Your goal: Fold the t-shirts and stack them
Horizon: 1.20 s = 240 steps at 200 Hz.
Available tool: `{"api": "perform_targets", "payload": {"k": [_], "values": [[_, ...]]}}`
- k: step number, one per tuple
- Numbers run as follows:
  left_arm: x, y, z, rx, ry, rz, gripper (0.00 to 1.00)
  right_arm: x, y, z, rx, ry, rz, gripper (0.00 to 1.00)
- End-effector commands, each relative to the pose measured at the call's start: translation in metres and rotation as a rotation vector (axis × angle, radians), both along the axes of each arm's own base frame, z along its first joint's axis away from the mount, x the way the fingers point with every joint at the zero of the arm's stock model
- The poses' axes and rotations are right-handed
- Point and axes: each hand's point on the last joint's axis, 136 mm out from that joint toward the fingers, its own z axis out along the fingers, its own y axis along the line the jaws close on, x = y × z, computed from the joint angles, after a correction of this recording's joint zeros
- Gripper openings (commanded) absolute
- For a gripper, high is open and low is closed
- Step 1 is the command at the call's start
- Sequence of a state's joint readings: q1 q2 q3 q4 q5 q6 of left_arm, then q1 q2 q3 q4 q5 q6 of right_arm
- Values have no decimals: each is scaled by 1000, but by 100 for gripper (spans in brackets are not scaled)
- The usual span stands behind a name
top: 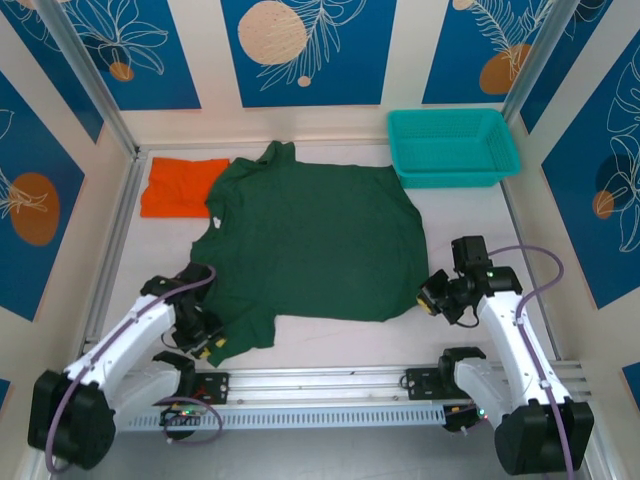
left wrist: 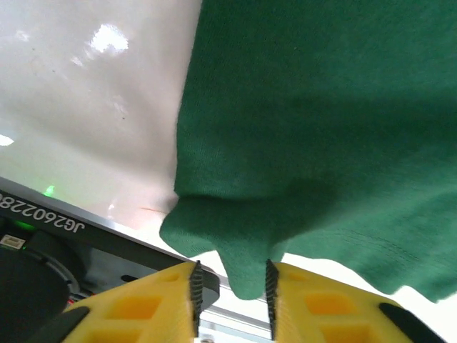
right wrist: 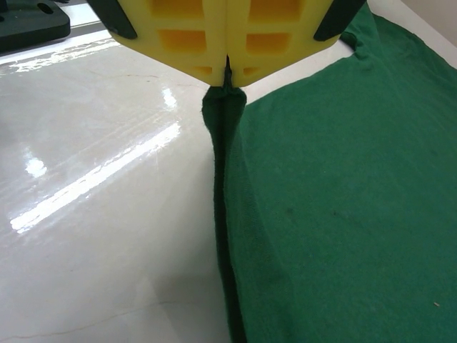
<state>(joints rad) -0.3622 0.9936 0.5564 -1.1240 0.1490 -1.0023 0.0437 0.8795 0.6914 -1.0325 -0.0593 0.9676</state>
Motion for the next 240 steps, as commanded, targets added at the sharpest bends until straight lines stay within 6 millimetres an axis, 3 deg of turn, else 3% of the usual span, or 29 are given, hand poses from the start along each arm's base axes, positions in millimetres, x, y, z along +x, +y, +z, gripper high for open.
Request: {"api": "perform_targets", "payload": {"k": [1, 39, 76, 93, 129, 157, 195, 240], "values": [[10, 1, 5, 78, -26, -67, 35, 9, 6, 8, 15, -27, 42, 0], [1, 3, -12, 120, 8, -81, 39, 14, 4, 10, -8, -29, 52, 0], [4, 4, -25, 136, 3, -86, 18, 12, -1, 8, -39, -15, 44, 0], [10, 2, -22, 143, -1, -104, 0, 10, -6, 6, -63, 6, 35, 0], [32, -1, 4, 160, -50, -171, 0, 6, -15, 7, -105, 37, -2, 0], [62, -14, 39, 120, -113, -218, 0, 14, -20, 16, -134, 18, -19, 0], [122, -32, 83, 51, -176, -273, 0, 50, -25, 31, -168, -9, -13, 0], [205, -32, 102, -14, -208, -221, 0, 105, -36, 32, -210, 35, -4, 0]]}}
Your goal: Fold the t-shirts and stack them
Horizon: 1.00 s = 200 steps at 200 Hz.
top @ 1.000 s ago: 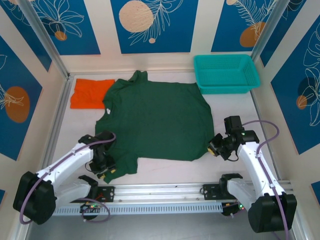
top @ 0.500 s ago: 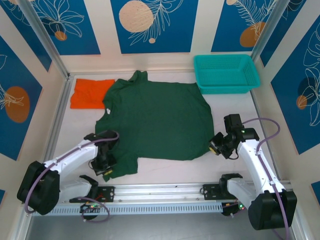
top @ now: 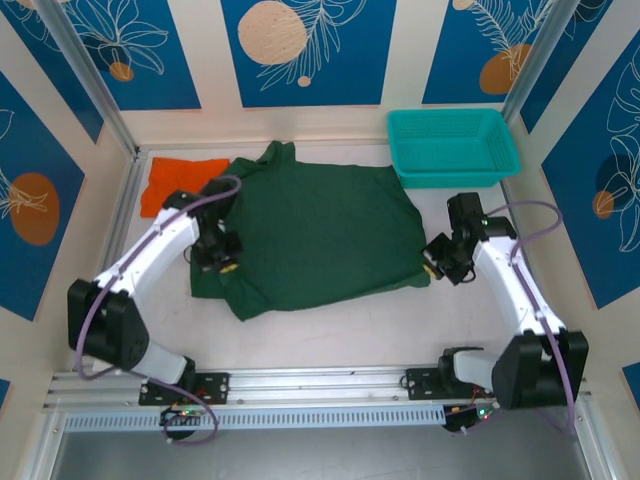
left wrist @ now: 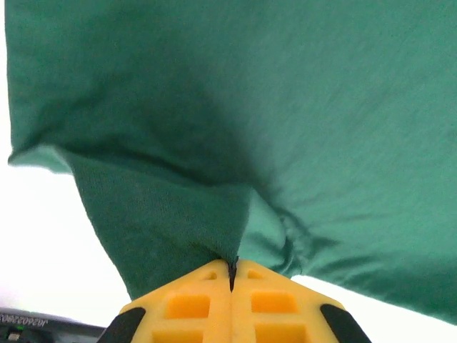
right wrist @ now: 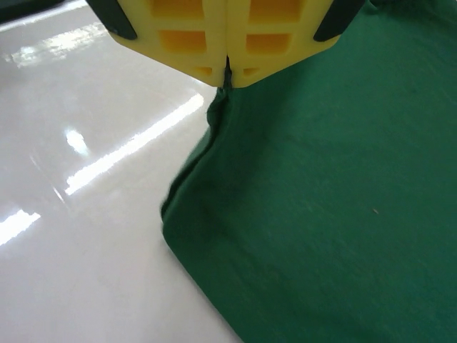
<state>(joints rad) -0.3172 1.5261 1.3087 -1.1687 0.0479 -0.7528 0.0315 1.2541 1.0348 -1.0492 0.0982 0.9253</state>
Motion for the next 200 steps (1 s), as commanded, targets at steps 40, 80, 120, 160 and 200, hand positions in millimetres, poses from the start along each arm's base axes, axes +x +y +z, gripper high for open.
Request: {"api": "perform_targets", "payload": {"k": [40, 80, 120, 160, 200], "values": [[99, -2, 6, -108, 23, 21, 0, 68, -20, -18, -71, 72, 5, 0], [160, -5, 7, -124, -2, 58, 0, 89, -25, -42, -61, 150, -15, 0], [184, 3, -7, -89, 27, 67, 15, 98, -25, -59, -44, 182, -26, 0], [185, 42, 10, -12, -19, 116, 50, 110, -36, -53, -18, 161, -34, 38], [148, 56, 31, 37, -86, 83, 53, 94, -25, -25, 70, 41, -31, 42]]}}
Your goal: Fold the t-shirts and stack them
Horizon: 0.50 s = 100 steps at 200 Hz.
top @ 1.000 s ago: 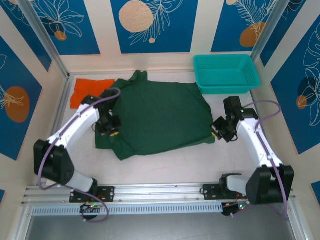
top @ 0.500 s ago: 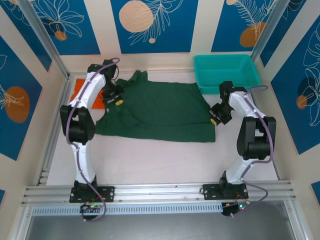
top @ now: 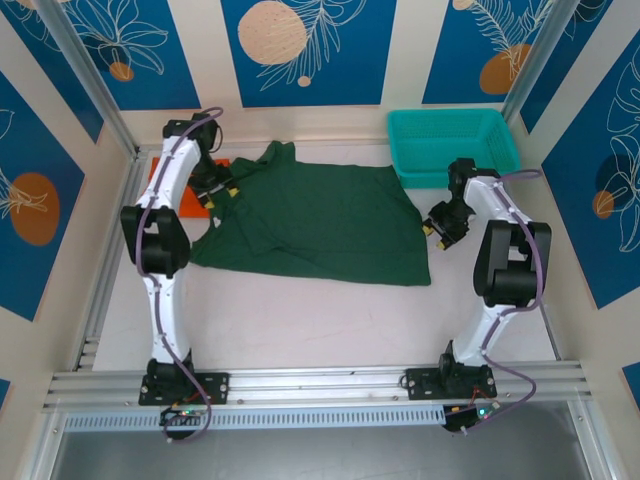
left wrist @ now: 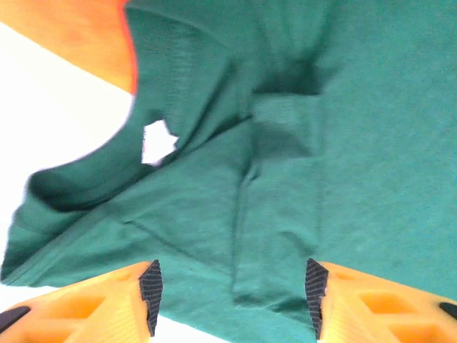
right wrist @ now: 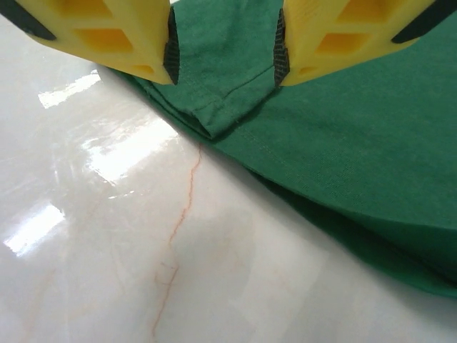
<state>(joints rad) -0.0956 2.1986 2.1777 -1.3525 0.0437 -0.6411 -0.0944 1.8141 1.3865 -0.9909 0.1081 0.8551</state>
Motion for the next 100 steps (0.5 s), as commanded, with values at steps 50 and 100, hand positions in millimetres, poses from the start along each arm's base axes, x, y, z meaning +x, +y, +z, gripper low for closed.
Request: {"api": "perform_targets", "payload": {"k": [50, 100], "values": [[-90, -64, -27, -185, 38, -199, 34, -52, 107, 26, 312, -176, 209, 23], [-79, -67, -93, -111, 115, -216, 31, -68, 120, -32, 248, 33, 193, 17]]}}
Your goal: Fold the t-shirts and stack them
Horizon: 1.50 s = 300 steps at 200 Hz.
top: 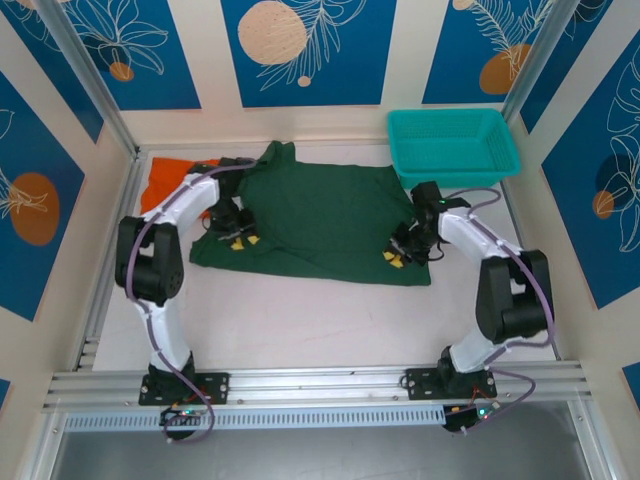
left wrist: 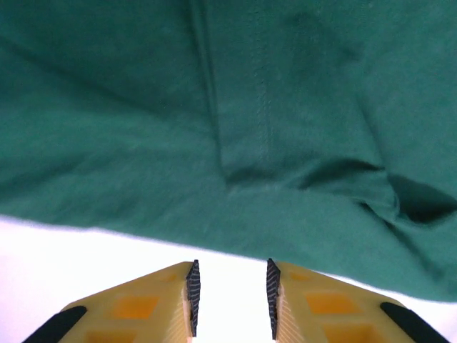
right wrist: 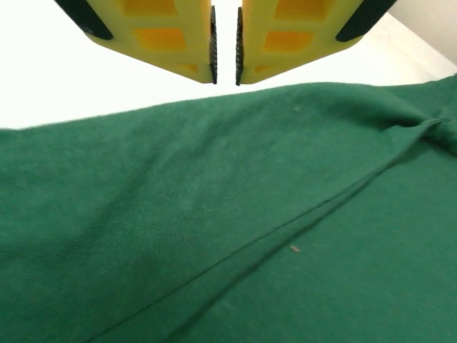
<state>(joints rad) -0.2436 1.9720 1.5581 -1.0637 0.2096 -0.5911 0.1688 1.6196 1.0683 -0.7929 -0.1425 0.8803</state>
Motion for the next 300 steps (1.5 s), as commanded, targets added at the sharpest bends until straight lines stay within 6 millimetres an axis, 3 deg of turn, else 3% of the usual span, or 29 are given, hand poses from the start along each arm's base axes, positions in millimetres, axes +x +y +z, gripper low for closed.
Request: {"api": "perform_targets", "payload": {"k": [1, 35, 78, 113, 175, 215, 236, 257, 283, 300], "values": [[14, 8, -27, 36, -13, -10, 31, -9, -5, -23, -20, 99, -60, 17], [-2, 35, -62, 147, 45, 16, 31, -27, -18, -43, -83, 178, -127, 23], [-37, 53, -81, 207, 95, 29, 32, -55, -31, -62, -135, 269, -208, 34], [-79, 59, -82, 202, 138, 62, 32, -68, -38, -64, -155, 305, -239, 38], [-153, 53, -77, 122, 182, 159, 33, -96, -44, -64, -174, 347, -234, 40], [-182, 50, -63, 115, 159, 229, 35, -118, -44, -60, -162, 357, -255, 42], [-189, 51, -57, 99, 135, 270, 37, -128, -43, -54, -152, 334, -276, 47], [-182, 47, -43, 65, 94, 262, 39, -125, -41, -43, -134, 283, -260, 56], [-162, 37, -10, -6, 12, 252, 45, -104, -40, -11, -158, 119, -190, 65], [-153, 29, 8, -62, -27, 259, 47, -87, -30, 11, -142, -18, -124, 66]]}}
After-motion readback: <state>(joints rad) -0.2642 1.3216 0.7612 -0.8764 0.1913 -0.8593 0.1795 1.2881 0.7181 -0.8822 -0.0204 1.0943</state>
